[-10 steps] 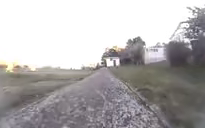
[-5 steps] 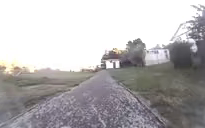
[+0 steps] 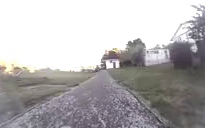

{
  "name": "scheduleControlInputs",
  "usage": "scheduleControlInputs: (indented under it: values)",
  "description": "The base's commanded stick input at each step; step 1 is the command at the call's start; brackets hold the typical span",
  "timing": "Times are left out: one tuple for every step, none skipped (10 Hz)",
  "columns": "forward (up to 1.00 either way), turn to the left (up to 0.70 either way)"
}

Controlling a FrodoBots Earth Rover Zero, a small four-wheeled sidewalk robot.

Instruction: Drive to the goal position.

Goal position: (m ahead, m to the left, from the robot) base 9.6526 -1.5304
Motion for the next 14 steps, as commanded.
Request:
scheduleControlInputs:
  values:
    - [1.00, 0.00]
    - [1.00, 0.00]
    - [1.00, 0.00]
    - [1.00, 0.00]
    - [1.00, 0.00]
    - [1.00, 0.00]
    - [1.00, 0.00]
    - [1.00, 0.00]
    - [1.00, 0.00]
    - [1.00, 0.00]
    - [1.00, 0.00]
    - [1.00, 0.00]
    - [1.00, 0.00]
    - [1.00, 0.00]
